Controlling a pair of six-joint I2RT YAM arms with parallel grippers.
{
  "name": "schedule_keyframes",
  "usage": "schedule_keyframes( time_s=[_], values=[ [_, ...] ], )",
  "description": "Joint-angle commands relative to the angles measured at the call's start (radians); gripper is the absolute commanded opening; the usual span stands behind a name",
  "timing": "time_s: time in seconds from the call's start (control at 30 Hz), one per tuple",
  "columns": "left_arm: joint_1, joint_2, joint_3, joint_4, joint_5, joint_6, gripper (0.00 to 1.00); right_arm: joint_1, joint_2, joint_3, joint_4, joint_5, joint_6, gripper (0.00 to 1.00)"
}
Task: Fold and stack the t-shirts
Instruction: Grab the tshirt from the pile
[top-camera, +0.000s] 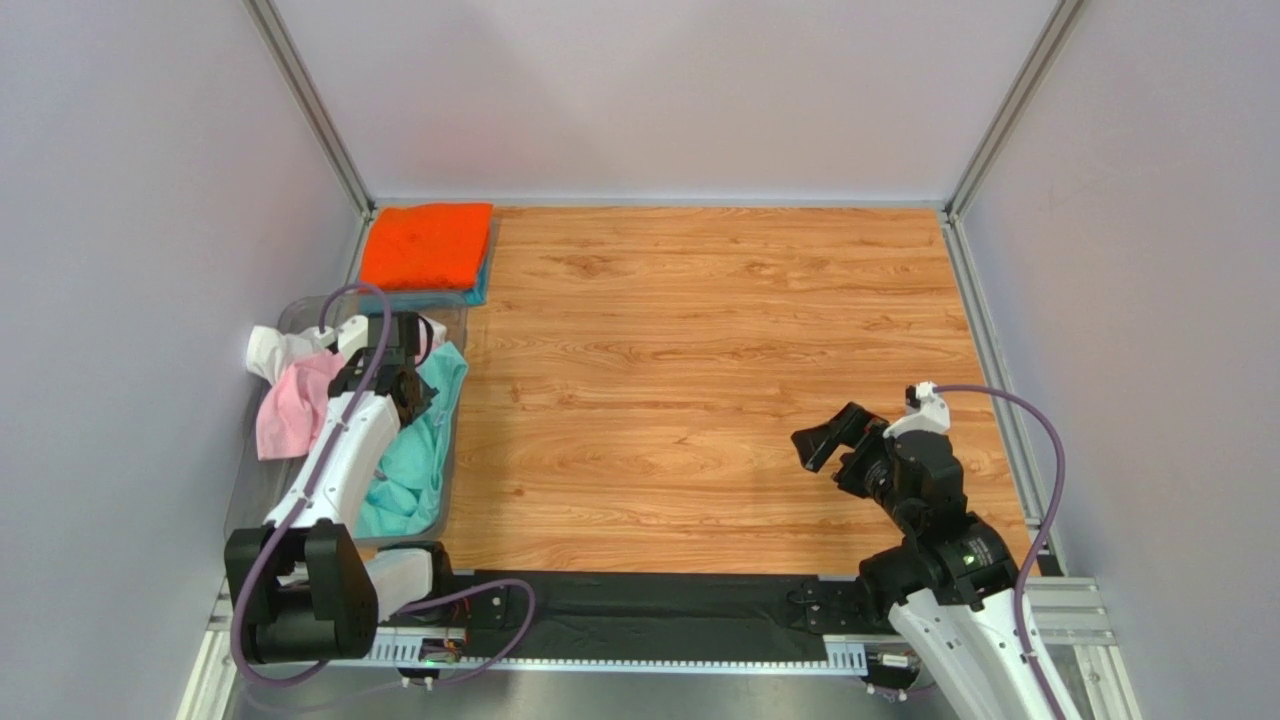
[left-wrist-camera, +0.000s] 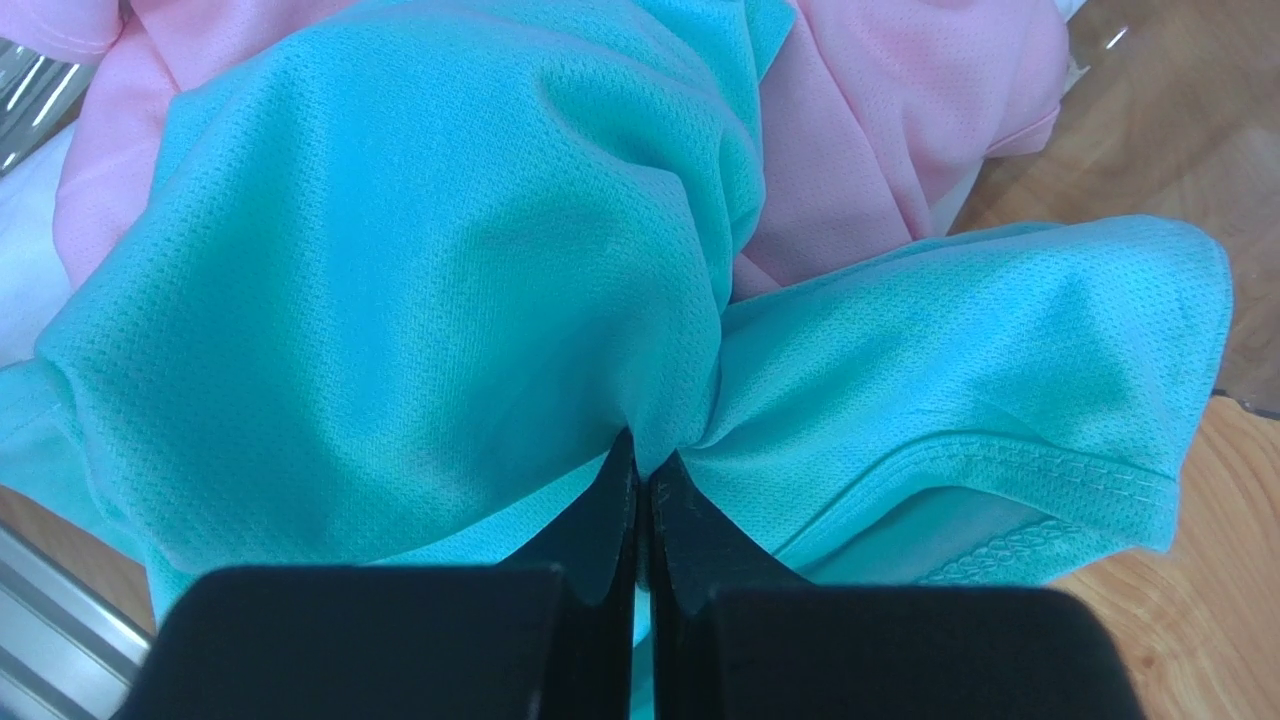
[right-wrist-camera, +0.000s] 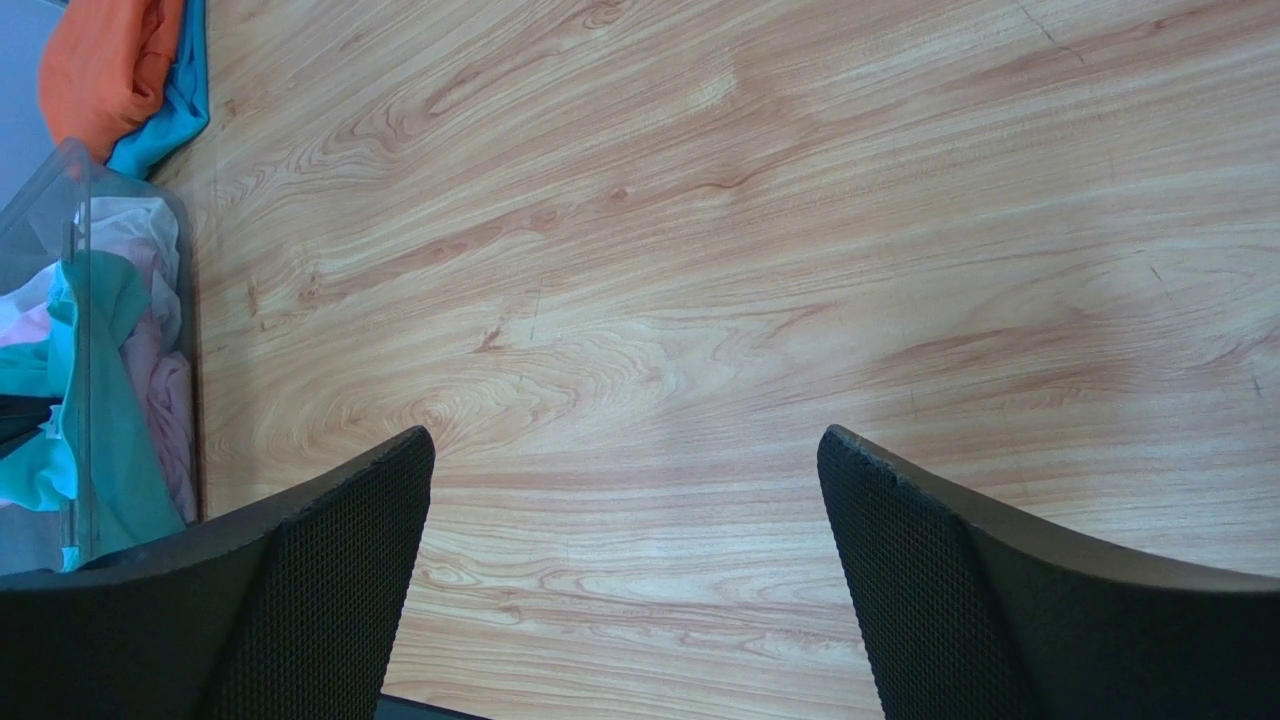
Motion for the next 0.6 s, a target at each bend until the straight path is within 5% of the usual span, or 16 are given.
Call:
schedule_keyframes(
  time_s=[0.0, 0.13, 0.43, 0.57],
  values=[
    [0.008, -0.050, 0.039, 0.020, 0.024, 0.007, 0.00, 0.001, 0.004, 0.012, 0.031, 0.013, -0.010, 1.00],
    [0.007, -0.164, 0.025, 0.022, 0.096, 0.022, 0.00, 0.001, 0.005, 0.009, 0.032, 0.015, -0.007, 1.00],
    [0.005, -0.334, 0.065, 0.098, 0.564, 0.088, 0.00, 0.001, 0.002, 0.012, 0.028, -0.001, -0.006, 1.00],
    [-0.108, -0.353, 0.164, 0.095, 0.654, 0.108, 0.00, 0.001, -0.009, 0.003, 0.032, -0.007, -0.001, 1.00]
  ],
)
